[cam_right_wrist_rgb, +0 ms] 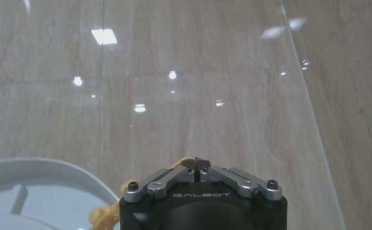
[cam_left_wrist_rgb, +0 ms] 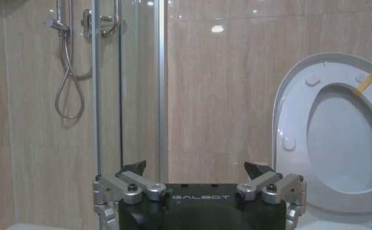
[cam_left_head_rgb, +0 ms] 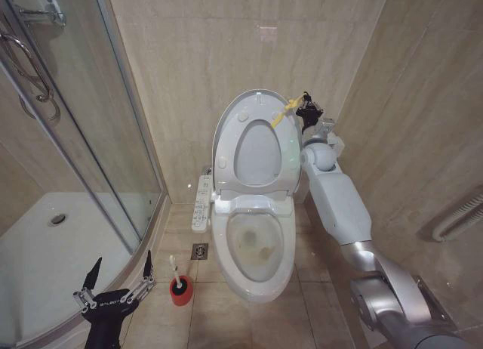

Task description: Open the toilet lid, clean the toilet bowl with a toilet brush, close the toilet lid, and flush.

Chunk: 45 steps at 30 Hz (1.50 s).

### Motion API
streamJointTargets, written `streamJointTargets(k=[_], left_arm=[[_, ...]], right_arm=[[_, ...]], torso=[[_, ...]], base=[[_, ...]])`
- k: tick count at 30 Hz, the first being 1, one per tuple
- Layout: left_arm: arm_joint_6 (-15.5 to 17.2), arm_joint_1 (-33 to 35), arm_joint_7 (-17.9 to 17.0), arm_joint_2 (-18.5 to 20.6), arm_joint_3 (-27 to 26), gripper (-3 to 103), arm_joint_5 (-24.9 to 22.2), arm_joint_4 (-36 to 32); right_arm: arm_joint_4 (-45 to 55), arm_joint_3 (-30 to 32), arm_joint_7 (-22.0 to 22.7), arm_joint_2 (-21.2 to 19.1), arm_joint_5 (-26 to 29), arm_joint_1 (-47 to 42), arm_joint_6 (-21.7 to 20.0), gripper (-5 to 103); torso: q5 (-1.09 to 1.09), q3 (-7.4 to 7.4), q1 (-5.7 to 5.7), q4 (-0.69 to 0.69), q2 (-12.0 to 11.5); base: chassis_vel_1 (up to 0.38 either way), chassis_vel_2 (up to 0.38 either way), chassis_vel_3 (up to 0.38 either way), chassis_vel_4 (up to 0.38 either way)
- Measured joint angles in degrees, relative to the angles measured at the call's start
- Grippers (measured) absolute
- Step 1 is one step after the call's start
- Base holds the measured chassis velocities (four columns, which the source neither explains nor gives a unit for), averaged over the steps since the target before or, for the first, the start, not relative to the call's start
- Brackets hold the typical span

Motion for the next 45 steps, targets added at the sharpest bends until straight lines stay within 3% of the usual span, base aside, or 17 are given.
streamJointTargets(k=[15, 24, 25, 31, 32, 38, 39, 45], left_arm=[[0.0, 0.0, 0.0, 0.0, 0.0, 100, 0.0, 0.0], [0.0, 0.0, 0.0, 0.0, 0.0, 100, 0.0, 0.0], [0.0, 0.0, 0.0, 0.0, 0.0, 100, 0.0, 0.0], [0.0, 0.0, 0.0, 0.0, 0.0, 100, 0.0, 0.0], [0.0, 0.0, 0.0, 0.0, 0.0, 100, 0.0, 0.0], [0.0, 0.0, 0.0, 0.0, 0.0, 100, 0.0, 0.0], [0.0, 0.0, 0.0, 0.0, 0.0, 100, 0.0, 0.0], [0.0, 0.0, 0.0, 0.0, 0.0, 100, 0.0, 0.0]], right_arm=[[1.49, -0.72, -0.1, -1.39, -0.24, 0.04, -1.78, 1], [8.96, -1.96, 0.31, -4.87, 3.3, -4.18, -5.33, 1], [10.46, -2.01, 0.55, -5.4, 3.78, -5.32, -5.74, 28], [15.98, -2.02, 1.51, -6.78, 5.08, -9.67, -7.39, 28], [17.44, -2.02, 1.75, -7.11, 5.34, -11.3, -7.83, 54], [26.05, -1.75, 4.1, -8.3, 6.71, -18.53, -11.06, 54], [28.19, -1.46, 4.49, -8.72, 7.17, -19.99, -11.92, 82], [35.77, 2.33, 4.2, -11.55, 7.29, -27.09, -13.93, 82]], torso=[[0.0, 0.0, 0.0, 0.0, 0.0], [0.0, 0.0, 0.0, -0.02, 0.0], [0.0, 0.0, 0.0, -0.02, 0.0], [-0.01, -0.01, 0.0, 0.0, 0.0], [-0.01, -0.01, 0.0, 0.01, 0.0], [0.0, 0.0, 0.0, 0.01, 0.0], [0.0, -0.01, 0.0, 0.01, 0.0], [0.0, -0.01, 0.0, -0.01, 0.0]], base=[[0.0, 0.0, 0.0, 0.0], [0.0, 0.0, 0.0, 0.0], [0.0, 0.0, 0.0, 0.0], [0.0, 0.0, 0.0, 0.0], [0.0, 0.0, 0.0, 0.0], [0.0, 0.0, 0.0, 0.0], [0.0, 0.0, 0.0, 0.0], [0.0, 0.0, 0.0, 0.0]])
